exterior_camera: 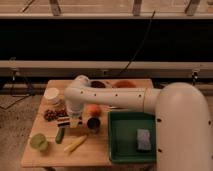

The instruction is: Place eraser in plastic cup

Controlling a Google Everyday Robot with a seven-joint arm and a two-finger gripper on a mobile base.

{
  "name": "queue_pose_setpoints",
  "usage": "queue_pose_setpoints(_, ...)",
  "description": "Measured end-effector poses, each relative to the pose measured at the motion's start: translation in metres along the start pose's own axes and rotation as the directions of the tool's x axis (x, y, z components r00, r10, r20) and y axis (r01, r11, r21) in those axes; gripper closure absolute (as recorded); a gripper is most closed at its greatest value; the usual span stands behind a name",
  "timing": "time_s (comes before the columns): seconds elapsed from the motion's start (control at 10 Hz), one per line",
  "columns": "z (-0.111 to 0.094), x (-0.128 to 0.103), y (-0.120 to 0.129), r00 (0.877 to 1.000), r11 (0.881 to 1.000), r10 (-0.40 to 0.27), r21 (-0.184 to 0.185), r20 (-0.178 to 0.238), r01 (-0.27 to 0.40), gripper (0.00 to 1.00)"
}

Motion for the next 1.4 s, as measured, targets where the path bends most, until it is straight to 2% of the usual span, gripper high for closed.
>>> queue_pose_setpoints(0.2,-0.030,-0.022,0.003,0.996,0.997,-0.074,-0.011,0.059,0.075,1.00)
queue_pose_setpoints(0.3,-0.034,-0.024,0.003,0.994,0.996,-0.084,-0.010,0.068,0.085,1.00)
queue_pose_setpoints(0.8,-0.034,-0.026,0.005,0.993,0.995,-0.101,-0.015,0.058,0.102,1.00)
queue_pose_setpoints(0.9,-0.034,-0.034,0.009,0.990,0.991,-0.133,-0.018,0.054,0.134,1.00)
queue_pose_setpoints(1.4,-0.011,-0.111,0.040,0.955,0.955,-0.292,-0.047,0.055,0.294,1.00)
